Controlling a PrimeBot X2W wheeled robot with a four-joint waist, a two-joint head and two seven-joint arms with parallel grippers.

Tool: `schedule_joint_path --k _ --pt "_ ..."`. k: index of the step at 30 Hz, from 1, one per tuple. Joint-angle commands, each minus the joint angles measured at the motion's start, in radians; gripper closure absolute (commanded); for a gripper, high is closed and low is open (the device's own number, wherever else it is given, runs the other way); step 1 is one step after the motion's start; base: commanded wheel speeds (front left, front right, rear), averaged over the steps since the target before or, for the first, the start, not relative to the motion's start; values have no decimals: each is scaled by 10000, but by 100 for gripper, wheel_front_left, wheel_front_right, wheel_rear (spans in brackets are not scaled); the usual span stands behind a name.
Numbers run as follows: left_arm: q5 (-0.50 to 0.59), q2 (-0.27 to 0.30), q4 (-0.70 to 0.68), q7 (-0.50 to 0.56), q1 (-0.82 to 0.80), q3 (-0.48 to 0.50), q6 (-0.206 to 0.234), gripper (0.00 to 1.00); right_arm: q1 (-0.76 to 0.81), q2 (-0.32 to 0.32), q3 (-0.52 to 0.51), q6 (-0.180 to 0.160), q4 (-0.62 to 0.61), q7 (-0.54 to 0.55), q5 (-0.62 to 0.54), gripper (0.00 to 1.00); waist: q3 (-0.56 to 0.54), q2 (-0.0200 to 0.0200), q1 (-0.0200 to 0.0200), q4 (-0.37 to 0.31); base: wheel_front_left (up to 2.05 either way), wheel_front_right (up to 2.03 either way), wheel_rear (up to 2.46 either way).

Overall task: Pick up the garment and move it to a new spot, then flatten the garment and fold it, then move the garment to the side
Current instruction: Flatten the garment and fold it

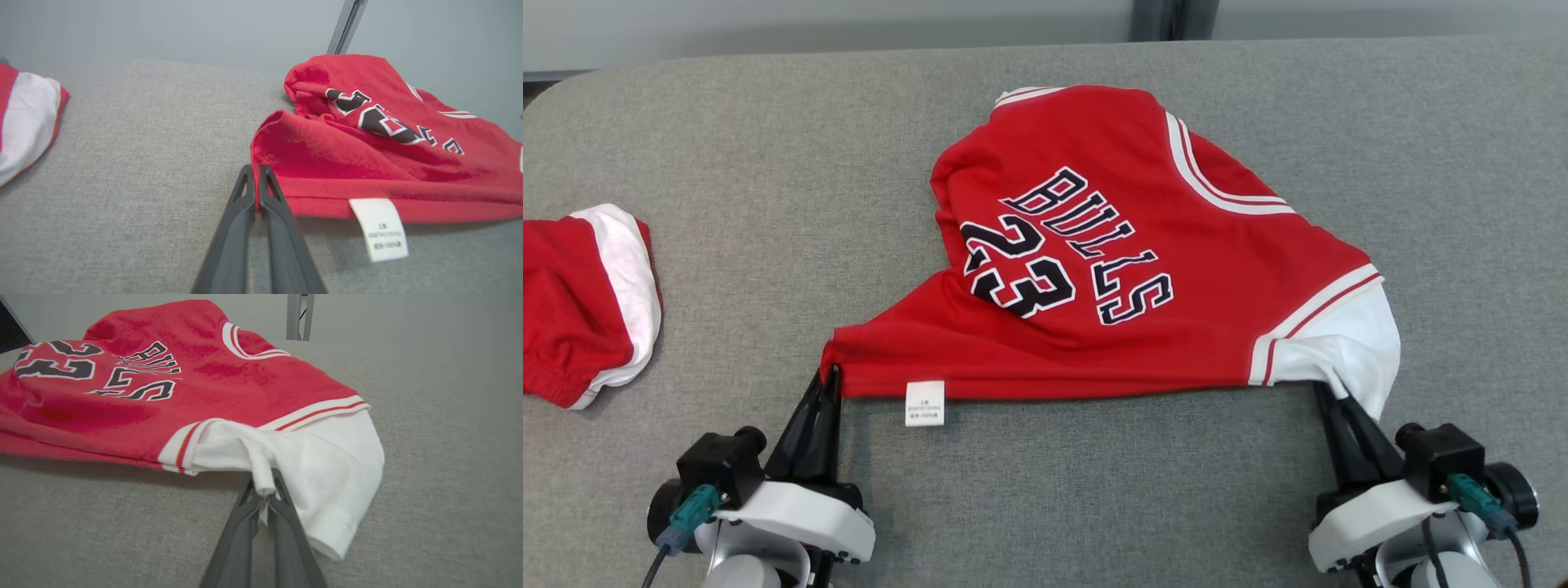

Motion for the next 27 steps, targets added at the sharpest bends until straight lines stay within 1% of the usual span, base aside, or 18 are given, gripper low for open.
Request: schedule_joint_path --k 1,5,6,9,14,20,23,27 --pt "69 134 -149 -23 -176 71 67 100 -18 -59 -97 -23 -211 -105 26 100 -47 0 0 -32 0 0 0" --pt "165 408 -1081 305 -321 144 237 100 -198 -239 -448 -23 -1290 -229 -71 100 -258 0 0 -117 0 0 0" --pt "137 528 -1650 555 -440 174 281 100 -290 -307 -602 -23 -1840 -192 -107 100 -376 0 0 -124 0 0 0" --pt "263 726 -2537 995 -726 187 395 100 -524 -482 -873 -23 -2664 -118 -121 100 -588 0 0 -111 0 0 0" --pt "347 999 -3865 1589 -1692 299 446 100 -1218 -834 -1293 -21 -4062 132 -262 100 -913 0 0 -124 0 0 0" --pt "618 1337 -5114 2177 -3215 421 440 100 -2133 -1250 -1465 -20 -5678 756 -381 100 -1122 0 0 -210 0 0 0" --pt "744 1427 -5493 2456 -3749 401 488 100 -2471 -1392 -1525 -14 -6112 1058 -333 100 -1145 0 0 -273 0 0 0" --pt "792 1469 -5657 2724 -4167 365 524 100 -2873 -1530 -1439 -14 -6172 1310 -134 100 -974 0 0 -380 0 0 0"
